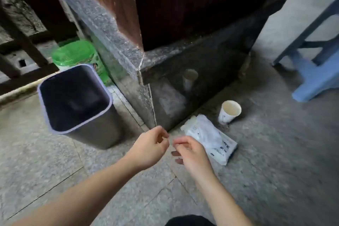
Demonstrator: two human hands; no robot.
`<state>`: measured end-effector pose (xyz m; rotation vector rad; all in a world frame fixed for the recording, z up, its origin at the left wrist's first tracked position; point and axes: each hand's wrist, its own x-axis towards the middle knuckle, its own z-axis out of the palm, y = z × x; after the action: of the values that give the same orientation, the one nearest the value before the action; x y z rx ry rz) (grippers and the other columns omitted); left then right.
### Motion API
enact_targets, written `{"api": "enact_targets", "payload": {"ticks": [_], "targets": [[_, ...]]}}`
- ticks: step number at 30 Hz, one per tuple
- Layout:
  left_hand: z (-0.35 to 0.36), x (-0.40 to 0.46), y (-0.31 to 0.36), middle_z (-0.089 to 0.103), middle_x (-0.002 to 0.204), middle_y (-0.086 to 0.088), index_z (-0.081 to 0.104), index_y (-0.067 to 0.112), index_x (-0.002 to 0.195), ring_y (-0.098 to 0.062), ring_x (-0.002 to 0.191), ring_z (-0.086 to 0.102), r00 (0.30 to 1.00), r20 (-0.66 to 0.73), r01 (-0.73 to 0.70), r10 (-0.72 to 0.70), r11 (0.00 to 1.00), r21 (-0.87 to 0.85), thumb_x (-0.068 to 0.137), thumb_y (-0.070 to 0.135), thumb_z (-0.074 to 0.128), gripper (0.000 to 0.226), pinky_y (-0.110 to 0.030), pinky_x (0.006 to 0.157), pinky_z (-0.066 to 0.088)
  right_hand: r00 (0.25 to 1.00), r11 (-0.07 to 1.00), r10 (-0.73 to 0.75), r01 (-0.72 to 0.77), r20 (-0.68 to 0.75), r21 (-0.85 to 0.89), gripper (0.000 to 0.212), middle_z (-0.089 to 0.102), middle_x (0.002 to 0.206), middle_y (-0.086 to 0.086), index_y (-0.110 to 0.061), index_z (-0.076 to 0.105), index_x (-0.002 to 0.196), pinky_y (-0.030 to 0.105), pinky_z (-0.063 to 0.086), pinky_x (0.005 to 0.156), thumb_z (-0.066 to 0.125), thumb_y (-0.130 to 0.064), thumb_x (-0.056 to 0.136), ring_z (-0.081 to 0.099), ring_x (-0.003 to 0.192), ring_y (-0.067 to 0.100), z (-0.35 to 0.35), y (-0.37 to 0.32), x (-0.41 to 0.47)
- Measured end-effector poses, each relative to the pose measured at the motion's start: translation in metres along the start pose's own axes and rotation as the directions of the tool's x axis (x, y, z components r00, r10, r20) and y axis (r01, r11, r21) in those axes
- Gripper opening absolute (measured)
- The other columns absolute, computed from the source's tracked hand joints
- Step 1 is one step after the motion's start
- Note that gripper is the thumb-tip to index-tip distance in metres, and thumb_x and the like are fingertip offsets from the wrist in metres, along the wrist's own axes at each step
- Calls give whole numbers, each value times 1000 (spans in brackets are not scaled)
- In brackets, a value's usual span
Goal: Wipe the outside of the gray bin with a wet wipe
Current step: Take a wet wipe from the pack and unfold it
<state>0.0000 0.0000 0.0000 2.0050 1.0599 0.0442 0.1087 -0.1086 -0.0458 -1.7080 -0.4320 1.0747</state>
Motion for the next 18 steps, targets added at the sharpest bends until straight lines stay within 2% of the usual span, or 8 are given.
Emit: {"api": "enact_targets", "payload": {"ticks": [4,7,9,12,14,16,18], "targets": [[55,35,17,71,82,-2,59,25,91,-23,77,73,995,91,48,-47,999,-9,90,20,54,7,-35,65,57,982,996,84,-83,-168,17,15,69,93,4,-21,69,90,25,54,60,57,-10,90,73,70,7,-57,32,17],[104,56,26,70,84,-8,59,17,97,-31,81,73,984,147,111,-98,990,-84,91,17,59,6,-40,68,59,959,989,144,-150,-242,-6,17,68,85,3,-19,67,88,40,58,70,56,-6,86,72,75,17,-87,63,32],[131,64,25,68,83,-7,59,16,99,-29,79,72,976,178,152,-126,978,-141,92,19,64,9,-37,66,57,943,982,134,-168,-303,-88,16,67,82,2,-19,65,87,42,57,78,58,-5,82,69,83,25,-102,78,47],[157,66,12,68,80,-5,60,16,97,-19,66,68,964,189,226,-186,950,-215,91,17,68,10,-30,59,54,923,934,25,-159,-384,-320,13,67,94,-1,-19,65,95,32,53,83,65,-14,83,66,98,24,-118,94,75],[166,62,0,66,85,-9,62,12,98,-17,63,66,952,200,280,-232,925,-257,92,13,67,9,-28,56,51,915,809,-104,-150,-389,-568,29,64,114,3,-18,63,112,34,50,87,69,-26,84,59,110,25,-122,102,94],[169,58,-8,66,90,-12,62,7,102,-19,63,65,938,213,328,-273,898,-292,93,10,65,9,-28,55,50,912,596,-237,-137,-336,-791,52,55,126,3,-21,54,126,38,45,93,72,-41,82,50,120,28,-123,104,108],[168,55,-12,65,90,-12,63,4,104,-20,63,65,927,221,361,-302,879,-312,94,9,62,11,-28,55,50,914,434,-287,-144,-288,-889,62,53,128,5,-23,48,131,38,41,96,73,-48,80,49,122,28,-121,104,120]]}}
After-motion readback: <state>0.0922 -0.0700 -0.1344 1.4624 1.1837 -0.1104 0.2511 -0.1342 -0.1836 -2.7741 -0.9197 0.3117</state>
